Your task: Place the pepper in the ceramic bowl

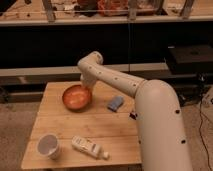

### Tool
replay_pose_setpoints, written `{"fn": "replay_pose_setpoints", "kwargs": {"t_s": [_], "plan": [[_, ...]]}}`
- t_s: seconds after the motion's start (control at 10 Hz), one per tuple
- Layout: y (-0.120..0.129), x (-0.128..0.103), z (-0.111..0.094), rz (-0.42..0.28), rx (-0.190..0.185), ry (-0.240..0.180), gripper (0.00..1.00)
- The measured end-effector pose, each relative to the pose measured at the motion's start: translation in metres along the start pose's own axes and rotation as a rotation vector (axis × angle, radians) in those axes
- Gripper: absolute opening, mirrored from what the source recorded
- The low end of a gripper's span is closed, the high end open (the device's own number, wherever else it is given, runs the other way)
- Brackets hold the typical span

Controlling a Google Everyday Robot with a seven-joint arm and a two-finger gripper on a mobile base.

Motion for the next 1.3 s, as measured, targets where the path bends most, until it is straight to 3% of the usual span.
{"fn": "replay_pose_setpoints", "kwargs": {"t_s": [1.1,1.3], "plan": [[-0.0071,0.0040,0.0050,-0.010,0.005,0.001,0.13],[-0.0094,0.0035,0.0057,-0.013,0.006,0.001,0.22]]}}
